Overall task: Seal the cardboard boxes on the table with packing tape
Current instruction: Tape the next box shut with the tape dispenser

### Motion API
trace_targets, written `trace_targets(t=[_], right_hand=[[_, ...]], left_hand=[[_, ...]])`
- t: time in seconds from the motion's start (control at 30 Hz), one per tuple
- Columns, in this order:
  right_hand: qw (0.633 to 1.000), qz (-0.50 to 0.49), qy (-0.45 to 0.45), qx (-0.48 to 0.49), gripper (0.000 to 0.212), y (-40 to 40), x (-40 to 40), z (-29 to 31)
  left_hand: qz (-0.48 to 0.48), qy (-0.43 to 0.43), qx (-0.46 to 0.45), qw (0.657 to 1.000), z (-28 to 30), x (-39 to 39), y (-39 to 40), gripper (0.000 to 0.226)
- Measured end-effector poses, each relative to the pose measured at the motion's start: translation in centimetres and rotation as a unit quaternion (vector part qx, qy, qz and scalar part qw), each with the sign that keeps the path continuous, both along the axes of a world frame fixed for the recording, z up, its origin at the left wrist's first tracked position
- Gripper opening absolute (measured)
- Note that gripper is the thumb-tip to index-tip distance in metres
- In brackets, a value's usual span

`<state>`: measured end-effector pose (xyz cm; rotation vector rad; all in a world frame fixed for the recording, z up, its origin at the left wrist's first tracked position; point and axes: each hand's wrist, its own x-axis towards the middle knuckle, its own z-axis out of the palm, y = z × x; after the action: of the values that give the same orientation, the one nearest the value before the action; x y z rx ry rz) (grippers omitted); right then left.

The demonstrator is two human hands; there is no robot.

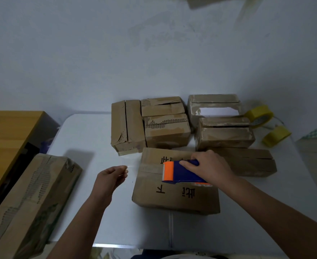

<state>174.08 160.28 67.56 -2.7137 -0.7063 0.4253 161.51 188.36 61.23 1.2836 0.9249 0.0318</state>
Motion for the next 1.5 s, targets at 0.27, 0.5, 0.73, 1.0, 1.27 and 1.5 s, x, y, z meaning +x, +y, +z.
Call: trace_targets(t=[0.27, 0.5, 0.73, 1.0, 1.27, 1.5], right_hand=[[0.999, -0.019, -0.013, -0.03, 0.05, 0.8, 0.4, -0.9], [0.998, -0.022, -0.008, -0.065, 0.05, 1.6, 0.5, -0.6], [0.996, -0.015, -0.009, -0.085, 0.051, 2.0, 0.5, -0.2], [0.996, -0.009, -0.019, -0.082, 0.049, 2.0, 0.2, 0.0], [0.995, -0.01, -0.032, -0.092, 0.051, 2.4, -0.1, -0.2], [0.995, -0.016, -0.032, -0.095, 0.049, 2.3, -0.2, 0.0]], left_hand=[[0.029, 0.022, 0.026, 0.999, -2.4, 0.8, -0.1, 0.014], [-0.002, 0.067, 0.004, 0.998, -4.9, 1.6, -1.5, 0.015], [-0.108, 0.089, 0.143, 0.98, -5.5, 1.6, -2.7, 0.015], [-0.212, 0.147, 0.22, 0.941, -4.9, 2.0, -1.7, 0.032], [-0.23, 0.073, 0.268, 0.933, -1.7, 0.3, -3.2, 0.036], [-0.29, 0.13, 0.27, 0.909, -0.5, 0.9, -5.4, 0.057]])
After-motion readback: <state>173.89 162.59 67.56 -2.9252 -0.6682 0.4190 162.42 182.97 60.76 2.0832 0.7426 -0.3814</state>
